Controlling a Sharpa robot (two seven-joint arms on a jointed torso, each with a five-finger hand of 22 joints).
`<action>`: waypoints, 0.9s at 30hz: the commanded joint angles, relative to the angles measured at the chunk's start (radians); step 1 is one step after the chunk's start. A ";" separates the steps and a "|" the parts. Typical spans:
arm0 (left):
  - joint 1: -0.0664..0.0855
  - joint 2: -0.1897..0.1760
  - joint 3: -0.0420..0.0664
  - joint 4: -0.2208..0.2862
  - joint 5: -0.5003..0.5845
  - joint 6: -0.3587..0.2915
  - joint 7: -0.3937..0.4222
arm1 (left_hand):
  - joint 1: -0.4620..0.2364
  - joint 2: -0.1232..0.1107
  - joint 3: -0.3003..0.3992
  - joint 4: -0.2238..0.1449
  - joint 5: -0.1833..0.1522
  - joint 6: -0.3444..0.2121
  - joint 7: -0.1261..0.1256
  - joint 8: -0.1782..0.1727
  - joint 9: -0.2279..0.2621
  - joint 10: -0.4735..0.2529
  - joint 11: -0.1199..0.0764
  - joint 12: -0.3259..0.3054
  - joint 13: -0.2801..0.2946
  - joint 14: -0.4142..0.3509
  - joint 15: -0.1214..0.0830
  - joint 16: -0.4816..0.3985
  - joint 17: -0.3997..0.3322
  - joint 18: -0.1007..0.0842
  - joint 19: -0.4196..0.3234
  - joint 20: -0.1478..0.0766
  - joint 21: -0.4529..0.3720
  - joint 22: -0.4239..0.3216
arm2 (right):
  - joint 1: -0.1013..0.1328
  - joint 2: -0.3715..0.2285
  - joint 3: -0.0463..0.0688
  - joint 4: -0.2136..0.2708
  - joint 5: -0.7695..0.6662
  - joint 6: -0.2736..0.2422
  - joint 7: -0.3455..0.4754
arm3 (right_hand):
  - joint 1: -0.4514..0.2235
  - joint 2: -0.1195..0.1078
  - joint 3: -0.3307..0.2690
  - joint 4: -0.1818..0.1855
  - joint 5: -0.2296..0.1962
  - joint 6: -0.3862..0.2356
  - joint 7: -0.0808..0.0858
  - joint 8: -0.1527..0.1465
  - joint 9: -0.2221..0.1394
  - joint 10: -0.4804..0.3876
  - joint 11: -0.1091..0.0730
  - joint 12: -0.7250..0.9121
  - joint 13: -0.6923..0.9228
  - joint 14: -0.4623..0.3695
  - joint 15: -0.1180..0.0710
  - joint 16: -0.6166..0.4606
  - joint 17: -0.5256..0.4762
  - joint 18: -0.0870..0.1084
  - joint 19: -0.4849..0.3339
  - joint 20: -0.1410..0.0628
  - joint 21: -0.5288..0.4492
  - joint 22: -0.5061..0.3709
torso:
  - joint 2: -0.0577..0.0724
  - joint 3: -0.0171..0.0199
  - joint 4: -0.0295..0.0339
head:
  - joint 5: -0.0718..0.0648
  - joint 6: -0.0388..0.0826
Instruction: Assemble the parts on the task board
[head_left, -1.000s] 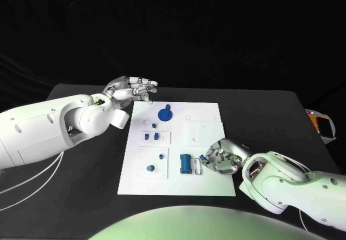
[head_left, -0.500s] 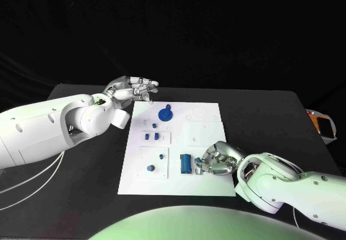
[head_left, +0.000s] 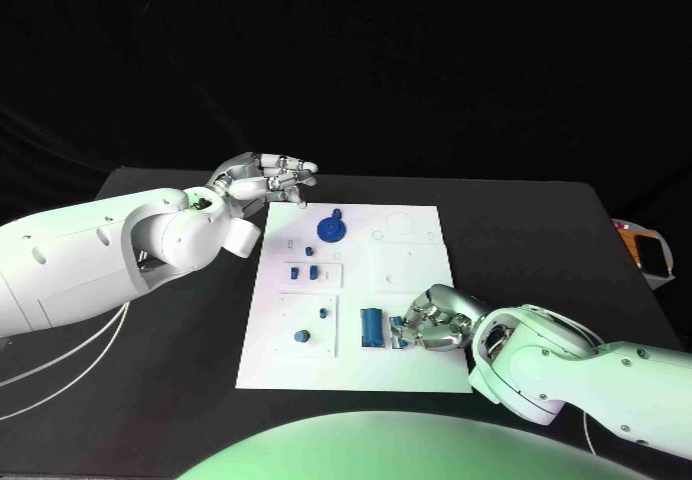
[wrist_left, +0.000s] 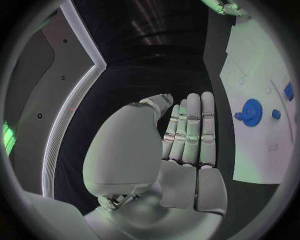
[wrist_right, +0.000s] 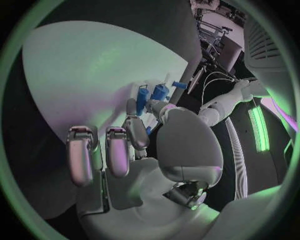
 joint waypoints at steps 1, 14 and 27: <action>0.001 0.001 0.001 0.003 0.006 0.015 0.003 | -0.006 -0.002 0.003 0.000 0.005 -0.006 -0.002 0.005 0.002 -0.007 0.002 0.003 0.000 -0.009 -0.001 0.005 -0.001 0.013 0.003 0.001 -0.005 -0.001 | -0.002 0.004 -0.001 0.000 0.003 0.033 0.003 | -0.013 -0.001 -0.010 0.005 -0.001 0.006 0.002 -0.007 -0.002 0.006 -0.002 0.003 0.005 0.075 -0.001 0.003 0.130 -0.010 0.084 -0.003 0.002 0.247 | 0.000 -0.0001 -0.0005 | 0.001 0.000; 0.001 0.000 0.001 0.004 0.006 0.015 0.002 | -0.007 -0.002 0.004 0.000 0.005 -0.007 -0.002 0.005 0.002 -0.008 0.002 0.004 0.000 -0.009 -0.001 0.005 -0.001 0.013 0.003 0.001 -0.005 -0.001 | -0.002 0.006 -0.001 0.002 -0.006 0.021 0.018 | -0.071 -0.021 -0.104 0.064 -0.042 0.015 0.003 -0.015 -0.008 0.006 0.000 0.001 0.009 0.075 0.000 0.003 0.129 -0.009 0.084 -0.002 0.000 0.246 | 0.000 0.0000 -0.0008 | 0.001 0.000; 0.001 -0.001 0.001 0.004 0.006 0.014 0.002 | -0.007 -0.001 0.004 0.000 0.005 -0.007 -0.002 0.005 0.002 -0.008 0.002 0.004 0.000 -0.009 -0.001 0.005 -0.001 0.013 0.004 0.001 -0.005 -0.001 | -0.002 -0.007 -0.001 0.005 -0.016 0.022 0.026 | -0.046 -0.011 -0.115 0.058 -0.043 0.016 0.001 -0.016 -0.008 0.007 -0.002 0.004 0.012 0.075 -0.001 0.003 0.130 -0.009 0.084 -0.003 0.001 0.247 | 0.000 0.0000 -0.0002 | 0.002 0.000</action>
